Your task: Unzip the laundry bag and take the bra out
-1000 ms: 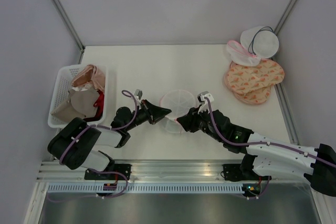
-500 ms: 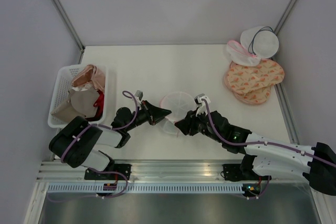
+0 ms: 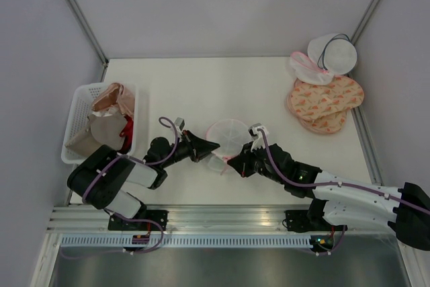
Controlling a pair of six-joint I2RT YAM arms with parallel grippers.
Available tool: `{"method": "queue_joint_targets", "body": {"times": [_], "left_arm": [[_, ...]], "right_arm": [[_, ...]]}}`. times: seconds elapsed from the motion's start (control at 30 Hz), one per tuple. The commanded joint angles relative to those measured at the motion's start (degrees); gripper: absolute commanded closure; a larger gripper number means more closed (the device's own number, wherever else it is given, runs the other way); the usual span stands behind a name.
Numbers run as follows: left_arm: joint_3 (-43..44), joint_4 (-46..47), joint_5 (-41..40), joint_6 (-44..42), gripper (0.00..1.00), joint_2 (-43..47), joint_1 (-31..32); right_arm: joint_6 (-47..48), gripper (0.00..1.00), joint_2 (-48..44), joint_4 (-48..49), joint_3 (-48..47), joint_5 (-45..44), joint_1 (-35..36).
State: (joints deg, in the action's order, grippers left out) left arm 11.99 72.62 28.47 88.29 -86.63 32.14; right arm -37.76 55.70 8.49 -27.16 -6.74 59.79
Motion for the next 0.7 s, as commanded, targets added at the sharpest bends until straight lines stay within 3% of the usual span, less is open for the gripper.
{"method": "queue_joint_targets", "body": {"times": [0.0, 0.13, 0.33, 0.5, 0.57, 0.67], "left_arm": [[0.76, 20.55, 3.52, 1.45, 0.98, -0.12, -1.81], [2.07, 15.30, 9.93, -1.01, 0.98, 1.46, -4.98], [5.67, 3.42, 19.76, -9.79, 0.98, 5.85, -7.44], [14.98, -18.09, 28.64, -23.99, 0.98, 8.06, -7.97], [20.67, -31.58, 33.13, -31.90, 0.98, 7.36, -8.06], [27.97, -44.71, 34.65, -40.62, 0.98, 5.60, -8.06]], "right_arm": [[0.66, 1.00, -1.82, -8.18, -4.21, -2.83, 0.15], [2.34, 1.00, -3.75, -24.42, -8.43, -8.45, 0.24], [1.55, 0.99, -6.57, -39.59, -12.13, -18.47, 0.24], [-0.82, 1.00, -4.03, -48.12, -15.20, -29.36, 0.24], [-0.83, 1.00, -2.71, -48.22, -15.47, -30.17, 0.24], [-0.04, 1.00, -2.88, -45.77, -15.03, -29.03, 0.24]]}}
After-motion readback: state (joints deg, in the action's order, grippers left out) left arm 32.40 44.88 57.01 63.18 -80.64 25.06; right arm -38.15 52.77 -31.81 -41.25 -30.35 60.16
